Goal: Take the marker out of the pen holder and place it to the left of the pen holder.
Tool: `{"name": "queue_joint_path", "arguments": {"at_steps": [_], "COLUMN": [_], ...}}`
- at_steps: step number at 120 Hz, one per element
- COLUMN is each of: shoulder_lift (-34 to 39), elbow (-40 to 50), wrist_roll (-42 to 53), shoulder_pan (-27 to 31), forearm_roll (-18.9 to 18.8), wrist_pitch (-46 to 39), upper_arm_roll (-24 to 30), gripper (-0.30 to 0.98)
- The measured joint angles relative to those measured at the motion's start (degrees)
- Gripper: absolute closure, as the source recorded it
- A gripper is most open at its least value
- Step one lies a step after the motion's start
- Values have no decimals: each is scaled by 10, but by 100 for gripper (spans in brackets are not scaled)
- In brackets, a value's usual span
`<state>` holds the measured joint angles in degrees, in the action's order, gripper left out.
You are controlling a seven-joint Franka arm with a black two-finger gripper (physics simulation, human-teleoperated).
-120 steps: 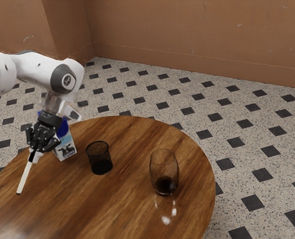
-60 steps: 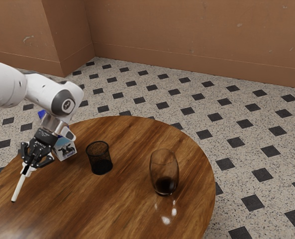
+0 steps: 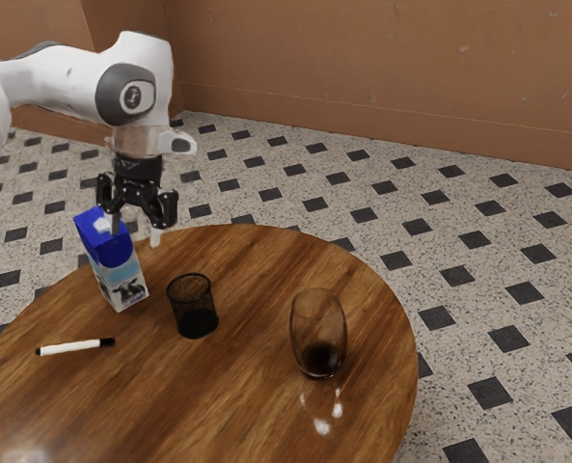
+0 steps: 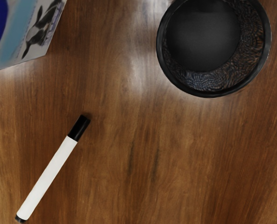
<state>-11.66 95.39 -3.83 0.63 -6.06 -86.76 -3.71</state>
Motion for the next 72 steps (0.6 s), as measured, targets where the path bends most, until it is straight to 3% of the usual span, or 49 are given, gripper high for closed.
{"name": "queue_joint_path", "arguments": {"at_steps": [20, 72], "shoulder_lift": [54, 52], "elbow": [-30, -76], "wrist_roll": [-3, -19], "shoulder_pan": [-2, 1], "forearm_roll": [23, 32], "wrist_pitch": [-40, -32], "upper_arm_roll": [35, 39], "gripper": [5, 1]}}
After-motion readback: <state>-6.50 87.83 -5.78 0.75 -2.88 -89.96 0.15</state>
